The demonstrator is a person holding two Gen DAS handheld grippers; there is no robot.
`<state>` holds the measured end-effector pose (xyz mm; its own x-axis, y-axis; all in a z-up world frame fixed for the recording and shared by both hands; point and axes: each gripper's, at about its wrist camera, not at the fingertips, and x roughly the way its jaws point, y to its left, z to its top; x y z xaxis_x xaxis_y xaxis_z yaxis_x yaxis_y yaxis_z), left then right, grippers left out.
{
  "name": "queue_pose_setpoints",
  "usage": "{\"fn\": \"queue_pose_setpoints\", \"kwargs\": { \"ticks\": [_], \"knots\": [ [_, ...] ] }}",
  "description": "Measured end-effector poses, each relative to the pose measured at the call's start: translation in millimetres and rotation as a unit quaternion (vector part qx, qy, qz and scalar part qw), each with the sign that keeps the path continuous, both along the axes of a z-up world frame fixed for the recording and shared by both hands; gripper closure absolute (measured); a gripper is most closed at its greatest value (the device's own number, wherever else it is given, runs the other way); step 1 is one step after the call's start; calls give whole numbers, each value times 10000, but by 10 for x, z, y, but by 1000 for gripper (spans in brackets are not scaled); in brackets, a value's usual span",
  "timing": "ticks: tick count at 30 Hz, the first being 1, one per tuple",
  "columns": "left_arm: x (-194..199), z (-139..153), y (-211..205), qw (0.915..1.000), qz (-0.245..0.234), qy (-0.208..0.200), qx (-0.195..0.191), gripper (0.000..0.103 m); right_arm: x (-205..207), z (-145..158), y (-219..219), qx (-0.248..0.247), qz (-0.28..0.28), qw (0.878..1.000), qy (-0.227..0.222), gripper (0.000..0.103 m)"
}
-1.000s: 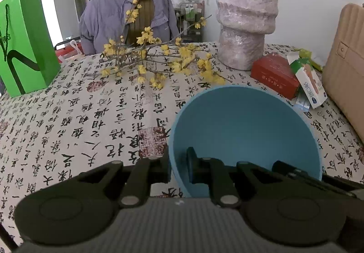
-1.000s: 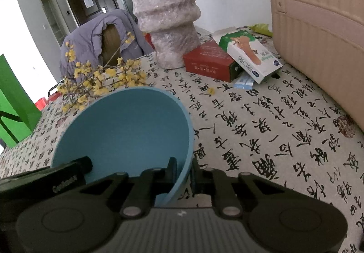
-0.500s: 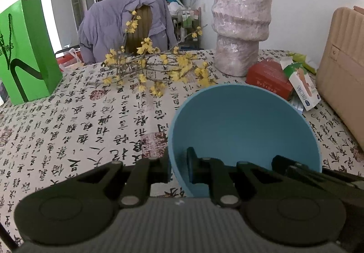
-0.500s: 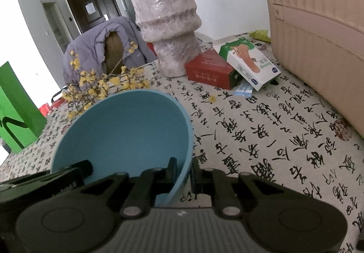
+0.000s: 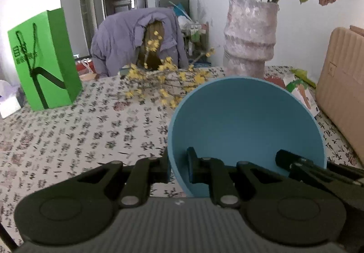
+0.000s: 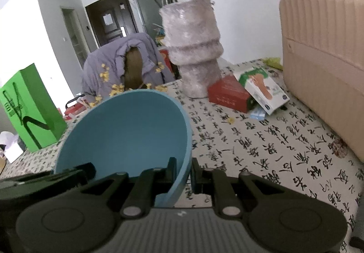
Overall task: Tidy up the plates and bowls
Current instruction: 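Lift the gripped blue bowl up off the table with both grippers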
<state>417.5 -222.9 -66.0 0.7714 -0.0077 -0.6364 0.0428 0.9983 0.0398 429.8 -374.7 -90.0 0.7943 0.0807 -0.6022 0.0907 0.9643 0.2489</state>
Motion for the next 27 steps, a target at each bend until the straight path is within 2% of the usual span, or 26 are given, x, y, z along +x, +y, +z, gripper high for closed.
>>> {"fn": "queue_pose_setpoints", "kwargs": {
  "ticks": [11,27],
  "knots": [
    [-164,212,239,9998,98,-184,-28,89,-105,158,209,93,195,9998,-35,91],
    [-455,413,513,9991,205,-365,-50,89,-363,455,493,-119,322,9989,-312,91]
  ]
}}
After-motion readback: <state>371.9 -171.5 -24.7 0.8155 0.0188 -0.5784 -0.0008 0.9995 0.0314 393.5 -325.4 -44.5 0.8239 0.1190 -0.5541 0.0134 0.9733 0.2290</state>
